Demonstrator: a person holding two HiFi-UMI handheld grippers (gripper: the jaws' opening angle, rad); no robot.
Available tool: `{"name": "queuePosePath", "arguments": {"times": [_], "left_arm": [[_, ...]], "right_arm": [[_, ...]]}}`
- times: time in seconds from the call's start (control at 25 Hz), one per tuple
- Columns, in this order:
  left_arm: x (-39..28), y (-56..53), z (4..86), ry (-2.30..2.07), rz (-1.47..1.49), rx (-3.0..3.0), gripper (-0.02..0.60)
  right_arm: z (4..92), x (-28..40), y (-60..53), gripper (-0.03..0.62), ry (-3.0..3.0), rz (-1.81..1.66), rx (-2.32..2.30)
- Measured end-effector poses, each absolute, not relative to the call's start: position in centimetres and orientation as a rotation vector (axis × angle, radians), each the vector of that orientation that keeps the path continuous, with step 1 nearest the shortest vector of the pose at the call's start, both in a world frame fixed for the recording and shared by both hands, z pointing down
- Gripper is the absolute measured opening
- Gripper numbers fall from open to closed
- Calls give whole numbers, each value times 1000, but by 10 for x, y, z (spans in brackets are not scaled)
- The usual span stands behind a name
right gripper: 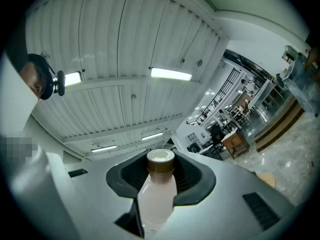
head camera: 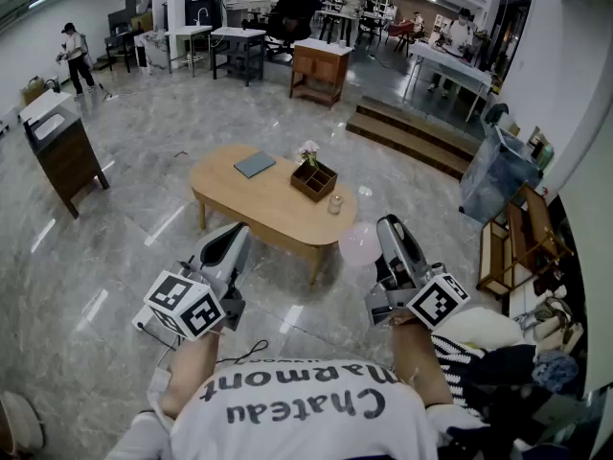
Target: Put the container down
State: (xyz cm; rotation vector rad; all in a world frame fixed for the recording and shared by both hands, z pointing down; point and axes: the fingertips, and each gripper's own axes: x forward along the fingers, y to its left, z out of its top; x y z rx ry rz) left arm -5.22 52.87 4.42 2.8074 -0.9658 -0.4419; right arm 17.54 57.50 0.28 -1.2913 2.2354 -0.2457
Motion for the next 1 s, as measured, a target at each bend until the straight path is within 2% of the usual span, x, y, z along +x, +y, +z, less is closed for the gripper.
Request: {"name": "queuePosePath", "arguments": {"times": [0.2,1.0], "left_arm": [[-53,529,48,-950,-457,2805,15],[-109,518,79,-885,-467,2742,15]], "right_arm": [[16,181,571,133,2219,-268,-1315],[42,126,552,133,2182,-359,-1273]]}}
